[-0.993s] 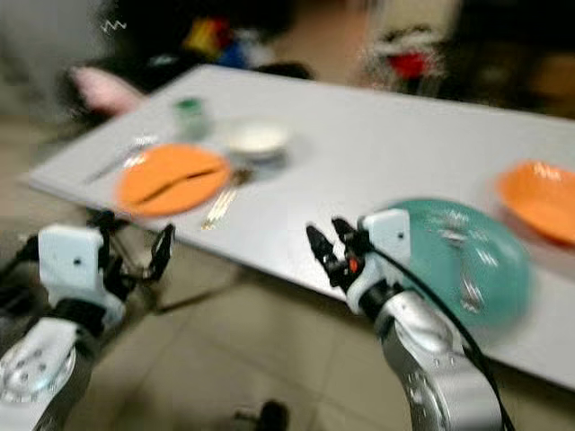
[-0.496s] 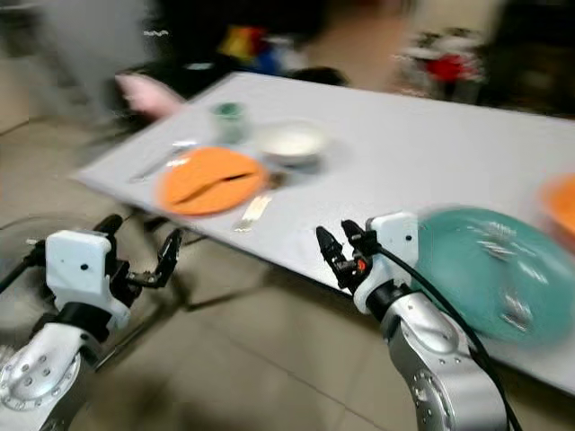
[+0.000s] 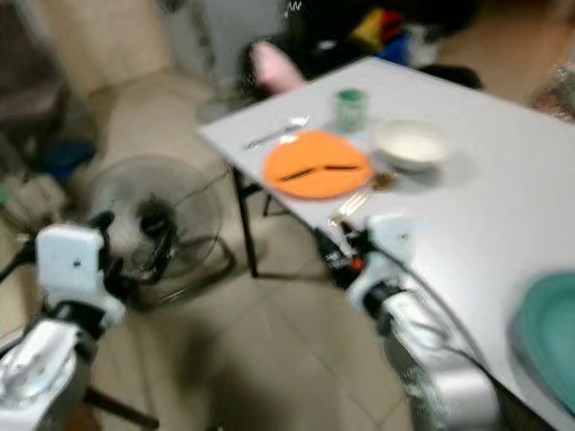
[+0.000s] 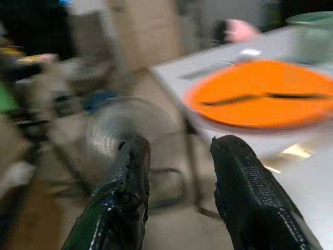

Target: Setting the table

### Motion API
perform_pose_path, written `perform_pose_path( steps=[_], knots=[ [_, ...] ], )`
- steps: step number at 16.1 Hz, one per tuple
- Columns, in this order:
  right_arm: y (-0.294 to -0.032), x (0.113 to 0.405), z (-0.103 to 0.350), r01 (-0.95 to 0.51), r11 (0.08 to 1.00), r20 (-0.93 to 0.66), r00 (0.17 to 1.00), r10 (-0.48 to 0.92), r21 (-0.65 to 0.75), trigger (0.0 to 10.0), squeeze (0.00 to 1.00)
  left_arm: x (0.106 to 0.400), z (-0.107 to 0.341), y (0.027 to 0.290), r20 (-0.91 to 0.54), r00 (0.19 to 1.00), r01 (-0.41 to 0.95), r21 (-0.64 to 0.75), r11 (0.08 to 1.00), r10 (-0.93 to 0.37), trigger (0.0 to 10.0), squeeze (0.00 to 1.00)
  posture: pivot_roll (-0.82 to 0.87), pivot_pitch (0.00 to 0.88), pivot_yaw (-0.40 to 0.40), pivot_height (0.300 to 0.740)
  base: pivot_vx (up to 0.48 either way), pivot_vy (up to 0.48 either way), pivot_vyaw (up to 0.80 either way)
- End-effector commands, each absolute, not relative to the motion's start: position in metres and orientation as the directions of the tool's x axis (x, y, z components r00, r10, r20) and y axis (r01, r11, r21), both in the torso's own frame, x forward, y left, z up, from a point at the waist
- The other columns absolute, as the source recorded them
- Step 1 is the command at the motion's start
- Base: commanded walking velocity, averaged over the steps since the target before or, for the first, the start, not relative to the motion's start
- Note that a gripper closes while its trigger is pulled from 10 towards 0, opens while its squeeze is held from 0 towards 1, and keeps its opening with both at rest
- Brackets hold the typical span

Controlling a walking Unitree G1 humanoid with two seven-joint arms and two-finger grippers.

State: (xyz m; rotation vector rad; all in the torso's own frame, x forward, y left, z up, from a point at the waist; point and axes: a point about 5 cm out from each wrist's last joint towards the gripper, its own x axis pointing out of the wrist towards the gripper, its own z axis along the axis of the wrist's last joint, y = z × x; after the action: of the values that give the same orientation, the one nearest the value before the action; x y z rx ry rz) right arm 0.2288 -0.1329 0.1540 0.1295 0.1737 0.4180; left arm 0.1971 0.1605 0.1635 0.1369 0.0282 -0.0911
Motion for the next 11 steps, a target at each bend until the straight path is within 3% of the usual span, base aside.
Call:
perform_pose_path(
  steps=[1, 9, 11],
  knots=[
    [-0.1372, 0.228, 0.1562, -0.383, 0.912, -0.137, 0.905, 0.403, 0.149, 10.0, 0.0, 0.1974, 0.1655, 0.1588, -0.026, 0.995, 0.098, 0.137, 0.986, -0.096, 10.0, 0.0, -0.07, 0.0, 0.087, 0.74, 0.0, 0.0, 0.8],
    [-0.1372, 0.228, 0.1562, -0.383, 0.912, -0.137, 0.905, 0.403, 0.149, 10.0, 0.0, 0.1974, 0.1655, 0.1588, -0.026, 0.995, 0.098, 0.137, 0.986, -0.096, 10.0, 0.0, -0.07, 0.0, 0.087, 0.74, 0.0, 0.0, 0.8],
    [-0.1311, 0.2313, 0.1494, -0.38, 0.902, -0.155, 0.897, 0.413, 0.205, 10.0, 0.0, 0.1963, 0.1678, 0.1643, -0.025, 0.997, 0.078, 0.141, 0.987, -0.075, 10.0, 0.0, -0.05, 0.0, 0.065, 0.74, 0.0, 0.366, 0.0]
  ],
)
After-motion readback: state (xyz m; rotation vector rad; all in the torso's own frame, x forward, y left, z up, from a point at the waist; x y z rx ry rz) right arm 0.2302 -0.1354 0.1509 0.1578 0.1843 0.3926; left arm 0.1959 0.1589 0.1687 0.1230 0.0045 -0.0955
